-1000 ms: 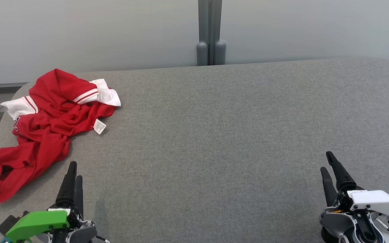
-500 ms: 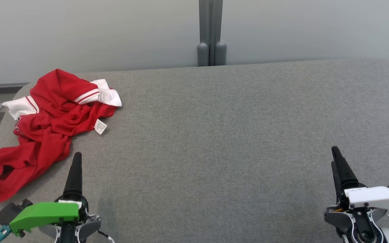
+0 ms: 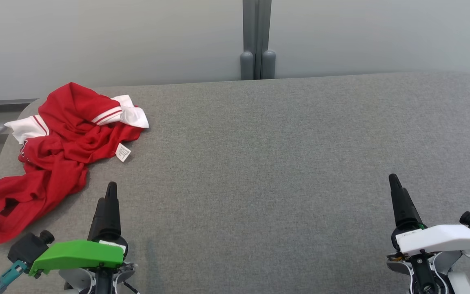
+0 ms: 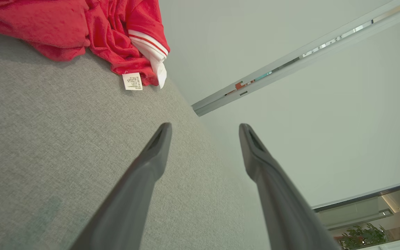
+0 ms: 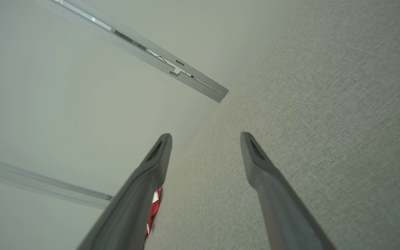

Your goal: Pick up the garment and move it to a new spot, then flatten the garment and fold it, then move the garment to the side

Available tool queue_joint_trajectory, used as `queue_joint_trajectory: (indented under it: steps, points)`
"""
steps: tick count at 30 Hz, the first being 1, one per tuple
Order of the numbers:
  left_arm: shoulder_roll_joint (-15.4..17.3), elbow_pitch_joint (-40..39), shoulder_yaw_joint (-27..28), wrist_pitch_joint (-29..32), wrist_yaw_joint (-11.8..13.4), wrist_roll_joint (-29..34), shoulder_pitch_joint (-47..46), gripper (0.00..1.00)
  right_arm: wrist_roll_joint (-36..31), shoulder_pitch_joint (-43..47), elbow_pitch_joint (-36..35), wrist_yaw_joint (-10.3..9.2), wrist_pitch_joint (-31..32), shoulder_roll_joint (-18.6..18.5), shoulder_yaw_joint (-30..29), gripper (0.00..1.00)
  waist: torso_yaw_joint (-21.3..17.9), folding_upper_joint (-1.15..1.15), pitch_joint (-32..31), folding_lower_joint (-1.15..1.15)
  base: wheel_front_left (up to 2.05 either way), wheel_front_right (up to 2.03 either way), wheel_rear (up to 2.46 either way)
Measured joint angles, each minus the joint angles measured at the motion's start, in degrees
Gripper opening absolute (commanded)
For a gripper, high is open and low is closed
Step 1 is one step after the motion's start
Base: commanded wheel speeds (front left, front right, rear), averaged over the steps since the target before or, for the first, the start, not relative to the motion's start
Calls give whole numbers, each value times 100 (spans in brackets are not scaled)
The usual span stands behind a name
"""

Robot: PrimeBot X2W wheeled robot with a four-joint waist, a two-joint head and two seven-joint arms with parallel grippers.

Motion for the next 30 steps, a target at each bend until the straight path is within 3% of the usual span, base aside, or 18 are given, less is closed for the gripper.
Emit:
queue_joint_trajectory:
  steps: [12,30]
  points:
    - [3,-30,-319,-240,147,1430,113,100,-1111,108,-86,0,-236,-7,125,100,19,0,-15,0,0,0,0]
    - [7,42,-515,-537,294,2695,250,100,-2419,233,-151,0,-538,-14,253,100,57,0,-84,0,0,0,0]
